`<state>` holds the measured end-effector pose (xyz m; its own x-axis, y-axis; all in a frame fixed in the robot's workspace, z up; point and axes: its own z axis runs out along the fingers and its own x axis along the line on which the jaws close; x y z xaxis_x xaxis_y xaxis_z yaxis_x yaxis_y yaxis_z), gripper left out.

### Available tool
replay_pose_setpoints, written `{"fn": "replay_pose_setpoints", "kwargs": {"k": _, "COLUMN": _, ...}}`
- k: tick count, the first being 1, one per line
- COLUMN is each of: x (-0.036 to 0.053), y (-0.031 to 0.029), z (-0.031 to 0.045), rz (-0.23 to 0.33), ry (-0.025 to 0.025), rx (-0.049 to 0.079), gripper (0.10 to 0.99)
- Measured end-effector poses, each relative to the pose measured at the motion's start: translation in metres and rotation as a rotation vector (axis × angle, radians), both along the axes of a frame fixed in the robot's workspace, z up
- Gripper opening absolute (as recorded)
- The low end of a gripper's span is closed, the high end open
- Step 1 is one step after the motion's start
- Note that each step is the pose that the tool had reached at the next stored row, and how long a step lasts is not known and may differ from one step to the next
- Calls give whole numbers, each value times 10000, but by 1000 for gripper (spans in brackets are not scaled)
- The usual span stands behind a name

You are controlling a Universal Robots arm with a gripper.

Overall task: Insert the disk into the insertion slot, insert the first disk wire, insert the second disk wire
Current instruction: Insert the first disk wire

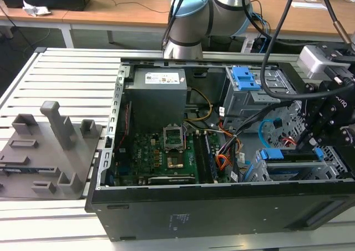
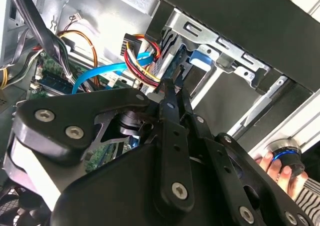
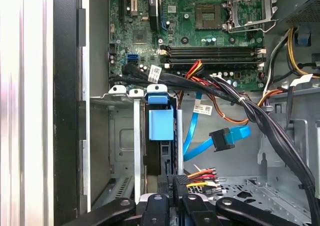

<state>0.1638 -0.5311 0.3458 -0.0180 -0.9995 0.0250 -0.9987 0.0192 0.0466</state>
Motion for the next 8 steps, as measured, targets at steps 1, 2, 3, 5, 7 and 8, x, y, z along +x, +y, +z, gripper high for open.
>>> {"fn": "replay_pose_setpoints", "kwargs": {"k": 1, "x": 6, "y": 0, "z": -2, "rz": 0, "ry": 0, "rx": 8, "gripper": 169}}
{"fn": "replay_pose_setpoints", "kwargs": {"k": 2, "x": 10, "y": 0, "z": -6, "rz": -2, "ry": 0, "rx": 10, "gripper": 169}}
{"fn": "replay_pose_setpoints", "kwargs": {"k": 3, "x": 16, "y": 0, "z": -10, "rz": 0, "ry": 0, "rx": 8, "gripper": 169}}
{"fn": "replay_pose_setpoints", "kwargs": {"k": 5, "x": 28, "y": 0, "z": -31, "rz": 0, "ry": 1, "rx": 10, "gripper": 169}}
{"fn": "replay_pose_setpoints", "kwargs": {"k": 7, "x": 36, "y": -1, "z": -51, "rz": -1, "ry": 1, "rx": 11, "gripper": 169}}
{"fn": "replay_pose_setpoints", "kwargs": {"k": 8, "x": 40, "y": -1, "z": -57, "rz": 0, "ry": 1, "rx": 9, "gripper": 169}}
